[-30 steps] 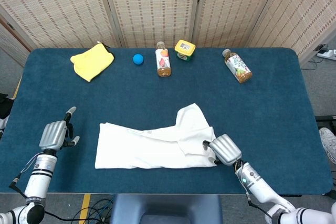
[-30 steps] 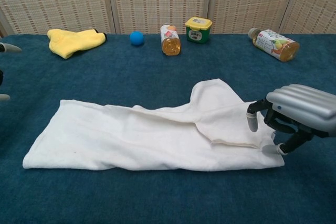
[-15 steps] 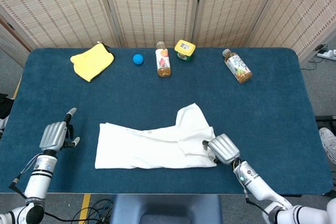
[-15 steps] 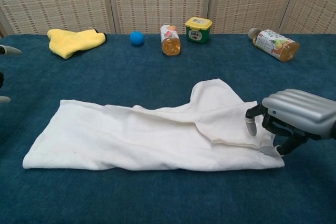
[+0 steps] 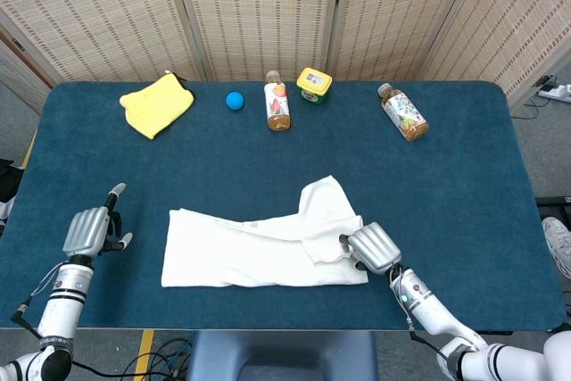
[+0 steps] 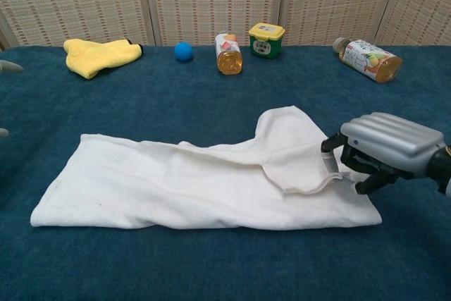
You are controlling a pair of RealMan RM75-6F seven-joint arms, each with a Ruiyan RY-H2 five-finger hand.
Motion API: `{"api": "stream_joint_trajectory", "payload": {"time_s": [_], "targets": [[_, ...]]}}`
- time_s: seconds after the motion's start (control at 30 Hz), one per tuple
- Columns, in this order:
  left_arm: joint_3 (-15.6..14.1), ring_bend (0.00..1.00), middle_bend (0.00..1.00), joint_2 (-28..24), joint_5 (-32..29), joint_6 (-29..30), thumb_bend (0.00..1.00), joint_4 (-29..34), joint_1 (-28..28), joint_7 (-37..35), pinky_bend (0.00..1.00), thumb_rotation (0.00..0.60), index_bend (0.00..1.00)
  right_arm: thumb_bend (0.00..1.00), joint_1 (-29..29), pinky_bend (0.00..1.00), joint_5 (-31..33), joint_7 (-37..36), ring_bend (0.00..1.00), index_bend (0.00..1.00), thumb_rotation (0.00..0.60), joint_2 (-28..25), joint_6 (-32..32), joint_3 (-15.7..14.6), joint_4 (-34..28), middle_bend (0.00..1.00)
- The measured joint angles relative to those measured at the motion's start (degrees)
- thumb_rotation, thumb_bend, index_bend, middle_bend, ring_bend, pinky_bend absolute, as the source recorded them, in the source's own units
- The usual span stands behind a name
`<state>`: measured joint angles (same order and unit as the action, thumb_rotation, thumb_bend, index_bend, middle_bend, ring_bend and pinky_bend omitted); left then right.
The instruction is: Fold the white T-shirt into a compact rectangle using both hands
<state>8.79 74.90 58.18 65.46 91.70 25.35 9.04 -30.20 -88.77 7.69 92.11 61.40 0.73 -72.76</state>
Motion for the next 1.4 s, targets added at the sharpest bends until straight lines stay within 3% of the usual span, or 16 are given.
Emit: {"api": "stream_joint_trajectory", "payload": {"time_s": [0.4, 1.3, 1.4], "targets": [[-0.1, 0.65, 0.72, -0.9, 1.6, 1.1, 0.31, 1.0, -1.3, -0.6, 0.91, 0.6, 0.0, 0.48, -4.2, 1.0, 5.0, -0.4, 0.96, 0.6, 0.6, 3.1, 0.2, 8.5, 4.4, 0.93], [-0.3, 0.65, 0.72, -1.4, 2.5, 0.9, 0.31, 0.5, -3.2, -2.1, 0.91, 0.6, 0.0, 0.47, -13.7, 1.0, 14.8, -1.5, 0.96, 0.6, 0.6, 16.1, -8.2, 15.2, 26.9, 0.92], [-0.3, 0.65, 0.72, -1.4, 2.5, 0.8, 0.31, 0.4, -3.3, -2.2, 0.91, 0.6, 0.0, 0.46, -14.6, 1.0, 16.1, -1.3, 0.96, 0.52, 0.6, 17.0, -9.1, 16.0, 28.6, 0.91]]}}
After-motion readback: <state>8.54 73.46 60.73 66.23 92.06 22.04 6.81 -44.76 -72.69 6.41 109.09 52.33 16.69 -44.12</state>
